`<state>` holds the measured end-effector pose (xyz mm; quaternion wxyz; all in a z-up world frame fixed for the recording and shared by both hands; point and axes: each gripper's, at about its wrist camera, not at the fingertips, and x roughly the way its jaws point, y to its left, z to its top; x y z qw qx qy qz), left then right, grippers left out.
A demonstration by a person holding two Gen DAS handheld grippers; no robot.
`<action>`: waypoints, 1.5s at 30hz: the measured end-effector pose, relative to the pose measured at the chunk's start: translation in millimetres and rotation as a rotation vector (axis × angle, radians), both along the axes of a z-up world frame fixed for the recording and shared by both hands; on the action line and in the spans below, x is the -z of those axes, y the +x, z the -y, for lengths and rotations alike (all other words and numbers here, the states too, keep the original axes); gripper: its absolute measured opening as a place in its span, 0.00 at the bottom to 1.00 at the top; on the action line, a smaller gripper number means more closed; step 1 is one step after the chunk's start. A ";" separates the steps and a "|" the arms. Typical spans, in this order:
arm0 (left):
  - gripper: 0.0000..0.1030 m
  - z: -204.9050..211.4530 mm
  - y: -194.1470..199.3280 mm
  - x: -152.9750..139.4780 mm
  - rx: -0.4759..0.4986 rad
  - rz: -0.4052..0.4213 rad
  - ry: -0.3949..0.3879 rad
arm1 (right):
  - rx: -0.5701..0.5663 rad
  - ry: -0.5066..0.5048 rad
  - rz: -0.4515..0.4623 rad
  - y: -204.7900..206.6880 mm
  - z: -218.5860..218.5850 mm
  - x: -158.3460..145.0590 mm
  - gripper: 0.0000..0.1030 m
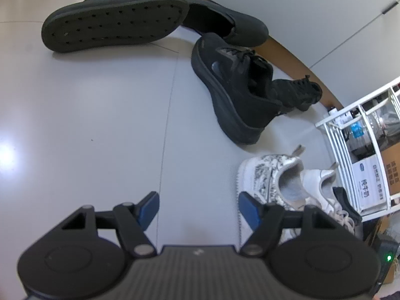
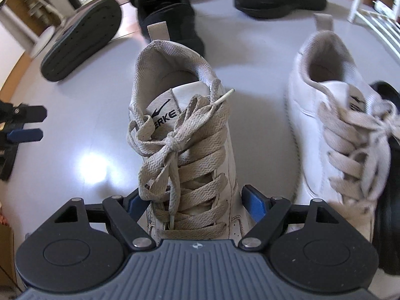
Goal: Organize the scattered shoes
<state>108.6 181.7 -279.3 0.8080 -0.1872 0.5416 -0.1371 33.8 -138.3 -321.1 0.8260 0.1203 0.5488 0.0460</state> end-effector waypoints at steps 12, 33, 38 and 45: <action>0.70 0.9 -5.2 4.7 0.007 -0.014 -0.007 | 0.123 -0.136 0.070 -8.4 3.4 -5.5 0.79; 0.70 4.7 -1.4 4.8 0.013 -0.003 -0.011 | 0.251 -0.118 0.045 -12.0 14.9 -12.8 0.74; 0.70 3.8 1.3 4.0 0.011 0.001 -0.010 | 0.224 -0.124 0.057 -12.8 16.0 -12.6 0.76; 0.70 3.4 4.3 -0.1 0.004 0.013 -0.007 | 0.172 -0.134 0.062 -10.5 18.9 -17.4 0.76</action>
